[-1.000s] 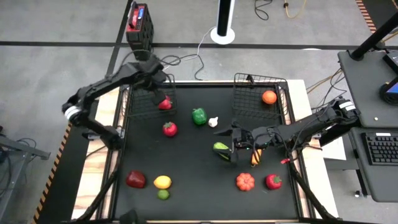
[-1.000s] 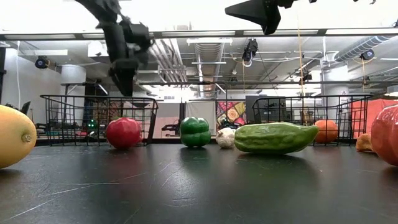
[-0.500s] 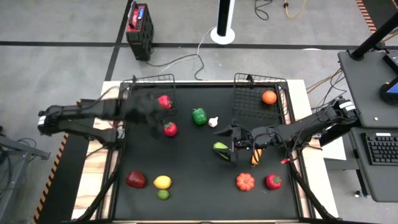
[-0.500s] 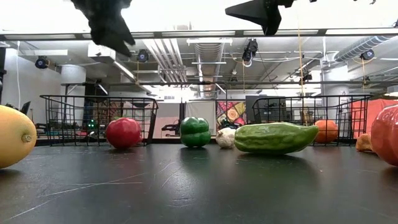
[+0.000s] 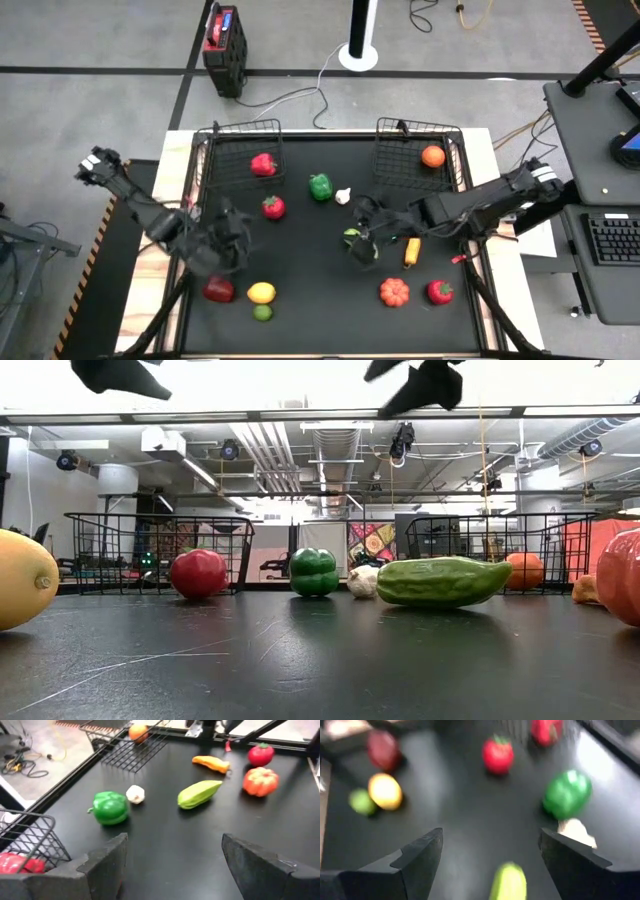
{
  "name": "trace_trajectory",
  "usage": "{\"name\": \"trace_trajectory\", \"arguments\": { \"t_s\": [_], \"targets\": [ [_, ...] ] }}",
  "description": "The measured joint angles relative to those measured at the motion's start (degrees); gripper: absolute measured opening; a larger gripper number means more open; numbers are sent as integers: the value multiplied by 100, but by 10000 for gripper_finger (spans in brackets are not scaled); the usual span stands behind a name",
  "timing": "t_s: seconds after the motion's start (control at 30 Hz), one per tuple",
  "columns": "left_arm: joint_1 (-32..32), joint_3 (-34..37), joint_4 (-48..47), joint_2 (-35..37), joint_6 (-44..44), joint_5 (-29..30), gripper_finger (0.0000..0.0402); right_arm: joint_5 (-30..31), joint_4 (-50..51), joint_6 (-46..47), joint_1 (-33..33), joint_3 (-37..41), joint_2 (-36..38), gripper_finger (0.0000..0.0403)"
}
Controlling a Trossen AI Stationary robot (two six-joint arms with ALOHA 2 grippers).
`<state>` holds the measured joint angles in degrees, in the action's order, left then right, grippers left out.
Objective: Sort produce into baskets
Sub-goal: Put the cucumber into the left wire basket
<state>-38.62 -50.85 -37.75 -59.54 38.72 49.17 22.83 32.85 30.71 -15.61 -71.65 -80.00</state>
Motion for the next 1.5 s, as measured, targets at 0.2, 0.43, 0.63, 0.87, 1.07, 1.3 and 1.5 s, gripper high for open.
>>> {"name": "trace_trajectory", "arguments": {
  "t_s": [0.2,0.43,0.63,0.87,1.07,1.3,1.5],
  "targets": [
    [-449,0,5,-216,322,272,303,-585,1810,1269,1,-588,-614,315],
    [-445,0,41,-381,370,310,303,-1296,2269,1665,-1,-591,-1236,315],
    [-445,1,120,-512,384,318,303,-1470,2524,1620,154,-586,-1689,315],
    [-441,0,265,-742,385,461,303,-1592,2519,1385,338,-584,-2033,315],
    [-441,0,292,-900,385,557,303,-1641,2447,1309,388,-584,-2271,315],
    [-441,1,325,-1010,381,724,303,-1647,2320,1274,390,-580,-2571,300],
    [-441,2,628,-1092,4,680,303,-1643,2158,1271,388,-582,-2594,244]
  ]
}}
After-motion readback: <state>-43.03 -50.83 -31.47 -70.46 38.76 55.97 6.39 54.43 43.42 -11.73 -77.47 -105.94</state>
